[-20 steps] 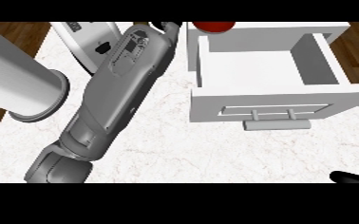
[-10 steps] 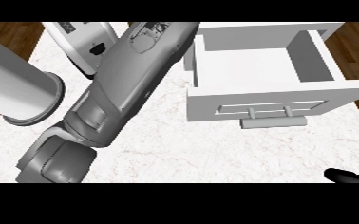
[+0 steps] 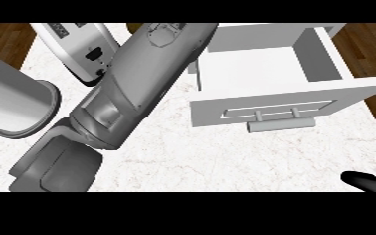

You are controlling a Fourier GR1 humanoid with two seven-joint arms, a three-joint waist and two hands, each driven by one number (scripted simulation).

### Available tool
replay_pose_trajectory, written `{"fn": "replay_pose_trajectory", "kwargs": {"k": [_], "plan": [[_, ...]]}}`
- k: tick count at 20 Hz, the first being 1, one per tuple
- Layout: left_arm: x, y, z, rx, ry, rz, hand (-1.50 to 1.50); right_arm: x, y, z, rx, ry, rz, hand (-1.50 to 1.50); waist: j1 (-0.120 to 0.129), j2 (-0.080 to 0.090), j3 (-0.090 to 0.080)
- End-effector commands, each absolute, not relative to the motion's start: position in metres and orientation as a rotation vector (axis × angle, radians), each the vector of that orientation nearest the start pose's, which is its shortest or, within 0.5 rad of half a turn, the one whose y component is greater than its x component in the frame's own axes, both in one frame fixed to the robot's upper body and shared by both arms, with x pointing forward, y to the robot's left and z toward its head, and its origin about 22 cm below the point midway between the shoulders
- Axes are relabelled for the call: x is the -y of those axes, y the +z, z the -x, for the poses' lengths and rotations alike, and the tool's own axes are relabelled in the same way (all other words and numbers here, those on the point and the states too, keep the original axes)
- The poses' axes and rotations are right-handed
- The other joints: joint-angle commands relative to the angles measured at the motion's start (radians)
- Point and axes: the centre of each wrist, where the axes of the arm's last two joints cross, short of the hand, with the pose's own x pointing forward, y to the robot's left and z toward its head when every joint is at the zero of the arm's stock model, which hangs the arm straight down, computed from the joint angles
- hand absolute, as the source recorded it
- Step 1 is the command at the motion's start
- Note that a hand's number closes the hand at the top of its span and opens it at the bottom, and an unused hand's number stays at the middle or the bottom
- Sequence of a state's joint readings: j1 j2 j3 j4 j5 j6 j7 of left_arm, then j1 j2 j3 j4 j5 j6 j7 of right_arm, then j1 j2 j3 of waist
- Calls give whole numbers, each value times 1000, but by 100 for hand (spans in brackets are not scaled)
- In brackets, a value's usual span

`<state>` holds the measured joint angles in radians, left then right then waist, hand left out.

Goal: Pick up the can, place it into the drawer and close the drawer

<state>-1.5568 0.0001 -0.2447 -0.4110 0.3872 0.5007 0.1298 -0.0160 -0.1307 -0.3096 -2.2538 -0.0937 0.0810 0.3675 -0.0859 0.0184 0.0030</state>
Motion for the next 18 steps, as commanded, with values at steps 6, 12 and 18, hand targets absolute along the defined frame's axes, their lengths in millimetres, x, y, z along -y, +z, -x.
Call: {"fn": "replay_pose_trajectory", "kwargs": {"k": [6, 12, 18], "plan": [[24, 262, -432, 1702, -117, -103, -150, 292, 184, -190, 1915, -8, 244, -150, -3, 1, -1], [22, 252, -433, 1723, -83, -141, -150, 293, 186, -203, 1960, 129, 323, -150, -26, 11, 1], [21, 257, -435, 1715, -32, -94, -150, 275, 187, -207, 2023, 319, 426, -150, -11, 15, 0]]}}
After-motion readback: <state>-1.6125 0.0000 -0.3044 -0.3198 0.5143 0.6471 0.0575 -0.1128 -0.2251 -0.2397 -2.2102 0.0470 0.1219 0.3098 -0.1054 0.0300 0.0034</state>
